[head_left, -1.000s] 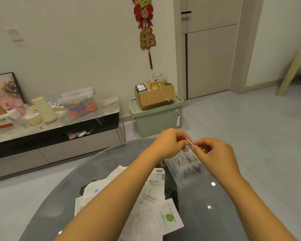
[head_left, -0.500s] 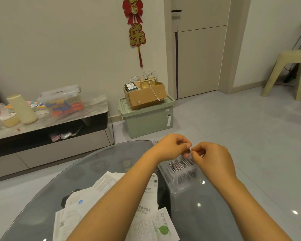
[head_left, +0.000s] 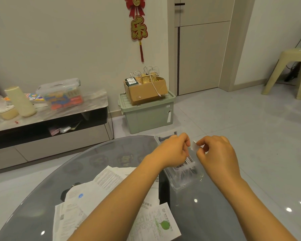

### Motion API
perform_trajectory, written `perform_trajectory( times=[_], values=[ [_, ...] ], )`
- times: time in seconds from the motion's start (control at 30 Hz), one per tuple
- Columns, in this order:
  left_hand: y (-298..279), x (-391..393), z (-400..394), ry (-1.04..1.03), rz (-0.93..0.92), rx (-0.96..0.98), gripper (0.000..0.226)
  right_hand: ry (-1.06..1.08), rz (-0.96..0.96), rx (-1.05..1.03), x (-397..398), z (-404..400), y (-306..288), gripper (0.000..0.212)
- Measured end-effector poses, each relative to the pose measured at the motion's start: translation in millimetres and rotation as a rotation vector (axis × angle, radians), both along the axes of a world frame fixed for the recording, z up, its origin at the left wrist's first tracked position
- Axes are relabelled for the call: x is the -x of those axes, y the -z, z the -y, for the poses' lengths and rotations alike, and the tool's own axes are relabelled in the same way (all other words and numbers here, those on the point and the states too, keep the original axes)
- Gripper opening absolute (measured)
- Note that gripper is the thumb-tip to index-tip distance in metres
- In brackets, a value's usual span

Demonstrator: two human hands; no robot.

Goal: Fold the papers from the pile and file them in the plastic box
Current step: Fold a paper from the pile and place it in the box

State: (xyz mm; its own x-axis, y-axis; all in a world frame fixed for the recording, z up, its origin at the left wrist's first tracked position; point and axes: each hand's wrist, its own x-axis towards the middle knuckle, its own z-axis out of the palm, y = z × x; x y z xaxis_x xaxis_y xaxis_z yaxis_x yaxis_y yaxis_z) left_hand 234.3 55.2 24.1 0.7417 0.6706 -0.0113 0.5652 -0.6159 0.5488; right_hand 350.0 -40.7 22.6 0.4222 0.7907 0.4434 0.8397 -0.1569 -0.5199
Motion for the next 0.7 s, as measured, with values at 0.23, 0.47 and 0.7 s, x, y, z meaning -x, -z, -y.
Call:
perform_trajectory(
  times=[0.23,0.47,0.7],
  values=[
    [9,1,-1,-0.047,-0.013,-0.075,0.026,-0.039,0.065,0.056,2,-5,5,0.014],
    [5,0,4,-0.058,0.038,-0.085,0.026,-0.079,0.048,0.131,-3,-8,2,0.015],
    [1,-9,1,-0.095,-0.018,-0.062,0.023,-0.056,-0.128,0.201,-10,-9,0,0.012]
  ],
)
